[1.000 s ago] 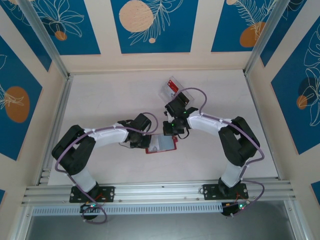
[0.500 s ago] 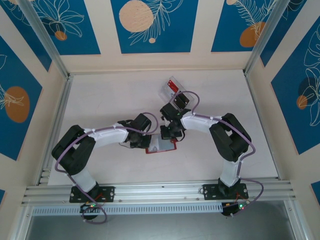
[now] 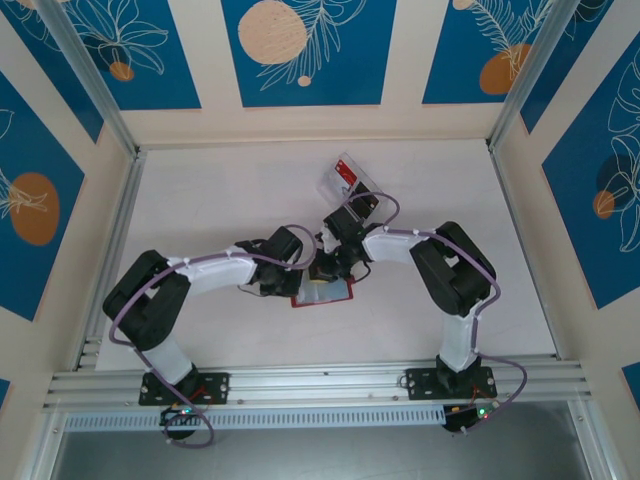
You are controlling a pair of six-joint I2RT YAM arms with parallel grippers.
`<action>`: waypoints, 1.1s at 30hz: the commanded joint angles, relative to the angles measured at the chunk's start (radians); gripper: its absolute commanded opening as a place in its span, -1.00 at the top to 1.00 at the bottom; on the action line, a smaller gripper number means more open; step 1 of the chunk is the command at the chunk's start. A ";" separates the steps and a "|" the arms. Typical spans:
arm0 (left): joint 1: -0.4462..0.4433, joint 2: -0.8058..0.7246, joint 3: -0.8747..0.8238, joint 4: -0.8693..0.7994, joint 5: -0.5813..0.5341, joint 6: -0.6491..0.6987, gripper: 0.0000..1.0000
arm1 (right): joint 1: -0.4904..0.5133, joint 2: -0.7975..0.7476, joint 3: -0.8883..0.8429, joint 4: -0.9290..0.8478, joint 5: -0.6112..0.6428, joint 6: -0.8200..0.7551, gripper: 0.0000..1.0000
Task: Put the credit cards into the card holder
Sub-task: Flip over the card slot in the card holder.
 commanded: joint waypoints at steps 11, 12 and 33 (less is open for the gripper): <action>-0.035 -0.213 -0.022 -0.078 -0.053 0.066 0.25 | -0.001 0.068 0.031 0.033 -0.103 0.086 0.75; -0.050 -0.222 -0.030 -0.068 -0.052 0.079 0.13 | -0.001 0.072 0.037 0.024 -0.100 0.087 0.75; -0.209 -0.044 -0.010 0.042 -0.256 0.139 -0.11 | -0.016 0.102 0.055 -0.004 -0.141 0.081 0.47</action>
